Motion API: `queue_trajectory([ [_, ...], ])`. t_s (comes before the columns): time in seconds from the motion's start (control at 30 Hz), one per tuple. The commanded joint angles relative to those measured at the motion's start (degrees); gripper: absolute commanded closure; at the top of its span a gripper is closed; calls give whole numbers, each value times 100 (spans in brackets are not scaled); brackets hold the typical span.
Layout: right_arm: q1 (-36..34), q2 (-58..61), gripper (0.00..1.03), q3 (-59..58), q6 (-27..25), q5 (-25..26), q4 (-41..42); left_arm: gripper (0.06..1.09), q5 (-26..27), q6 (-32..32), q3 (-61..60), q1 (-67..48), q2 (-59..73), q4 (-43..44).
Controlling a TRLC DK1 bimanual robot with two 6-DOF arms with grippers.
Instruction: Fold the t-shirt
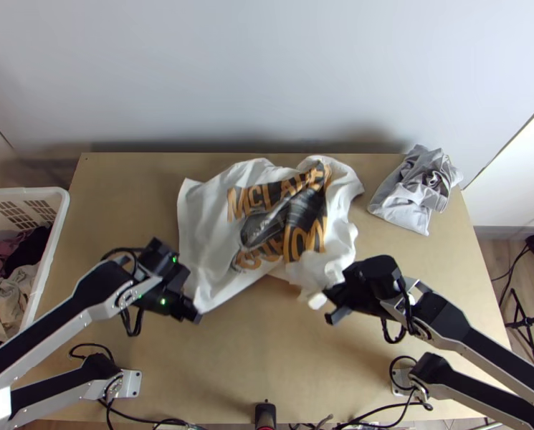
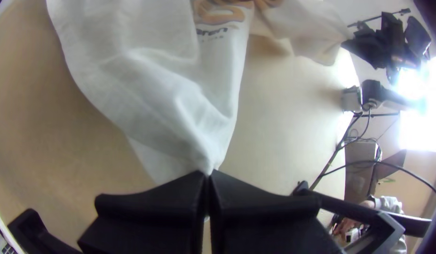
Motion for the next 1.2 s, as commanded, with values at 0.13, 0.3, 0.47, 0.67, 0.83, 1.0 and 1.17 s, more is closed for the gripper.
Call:
queue_trajectory([
  [0.13, 315, -67, 98, -51, 582, -1988, -838, 102, 868, 609, -447, 38, -546, -985],
  [0.3, 367, -102, 98, 81, 327, -2885, -1243, 102, 1668, 1004, -737, -287, -1188, -1679],
  [0.47, 622, -120, 98, 72, -385, -3632, -1708, 102, 1879, 793, -834, -1271, -1671, -1828],
  [0.67, 684, -93, 98, -78, -728, -3799, -1744, 102, 1975, 925, -807, -1948, -1522, -1855],
  [0.83, -1267, 592, 97, 10, -587, -4344, -1506, 102, 2810, 1066, -799, 407, -626, -1424],
  [1.0, -2683, 1357, 97, 256, -860, -4634, -1453, 102, 3311, 1435, -570, 2165, 227, -1310],
  [1.17, -2858, 1348, 97, 186, -842, -4634, -1084, 102, 3188, 855, -711, 2701, 174, -545],
])
